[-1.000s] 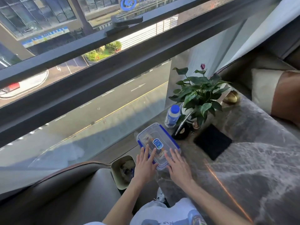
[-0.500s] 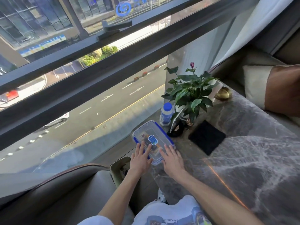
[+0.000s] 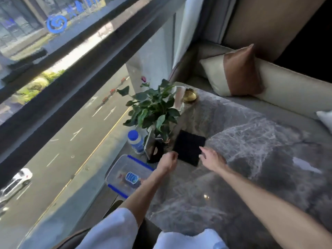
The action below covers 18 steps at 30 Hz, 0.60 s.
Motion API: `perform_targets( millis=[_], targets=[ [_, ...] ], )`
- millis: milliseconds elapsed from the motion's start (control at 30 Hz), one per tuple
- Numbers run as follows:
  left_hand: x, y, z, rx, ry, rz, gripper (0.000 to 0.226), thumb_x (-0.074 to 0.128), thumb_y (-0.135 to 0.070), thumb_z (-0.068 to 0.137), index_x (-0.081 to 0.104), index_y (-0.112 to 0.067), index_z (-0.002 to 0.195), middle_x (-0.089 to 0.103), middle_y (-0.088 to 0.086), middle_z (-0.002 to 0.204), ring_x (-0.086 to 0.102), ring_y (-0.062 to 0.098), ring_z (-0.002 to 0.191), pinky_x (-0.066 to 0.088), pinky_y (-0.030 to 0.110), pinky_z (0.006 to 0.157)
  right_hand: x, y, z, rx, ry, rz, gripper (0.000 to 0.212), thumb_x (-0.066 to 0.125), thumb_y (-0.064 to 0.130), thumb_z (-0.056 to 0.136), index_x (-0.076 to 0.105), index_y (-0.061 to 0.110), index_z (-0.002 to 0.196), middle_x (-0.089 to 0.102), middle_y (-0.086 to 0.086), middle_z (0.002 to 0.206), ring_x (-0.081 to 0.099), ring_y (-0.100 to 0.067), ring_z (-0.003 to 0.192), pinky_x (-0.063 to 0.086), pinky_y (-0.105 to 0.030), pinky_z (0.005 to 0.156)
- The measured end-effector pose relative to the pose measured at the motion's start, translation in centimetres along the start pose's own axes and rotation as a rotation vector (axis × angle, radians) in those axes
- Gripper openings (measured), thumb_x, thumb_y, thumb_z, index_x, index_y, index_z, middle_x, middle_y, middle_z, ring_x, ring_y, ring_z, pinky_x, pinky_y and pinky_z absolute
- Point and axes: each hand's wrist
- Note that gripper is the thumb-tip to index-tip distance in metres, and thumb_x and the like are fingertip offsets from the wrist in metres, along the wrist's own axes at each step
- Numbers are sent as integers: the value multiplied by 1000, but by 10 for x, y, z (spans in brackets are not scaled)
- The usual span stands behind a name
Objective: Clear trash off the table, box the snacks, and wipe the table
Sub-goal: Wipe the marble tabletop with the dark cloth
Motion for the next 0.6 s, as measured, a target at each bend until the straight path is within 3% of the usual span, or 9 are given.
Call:
perform_targets(
  millis=[133,267,400,600],
  targets=[
    [12,-22,45,-85,75,7,30,43,-11,93,59,-1,117,63,24,121,59,40,114,46,42,96,5,-19,9,22,65,-46,48,46,32,98,44,22,145,49,-5,148,47,-25,135,38,-35,107],
    [25,-27,73,-209,67,36,48,44,-10,95,37,1,141,43,26,143,42,40,134,35,41,112,24,-12,22,-50,160,-34,50,47,26,97,42,16,146,43,-8,152,40,-25,140,32,-35,115],
    [35,-27,84,-277,41,90,58,47,-17,97,23,1,146,31,26,148,32,43,138,30,45,114,45,-4,33,-104,280,-58,53,41,25,101,31,14,152,28,-7,160,27,-23,147,25,-34,119],
    [37,-23,98,-362,58,105,67,54,-30,96,24,3,146,37,26,147,38,40,137,37,44,111,56,-13,24,-96,315,-66,54,38,23,100,27,20,154,15,2,164,21,-22,149,30,-38,116]
  ],
)
Point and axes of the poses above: each hand's wrist, its own z-axis towards the middle knuckle, its own x-axis out of the palm, y = z × x
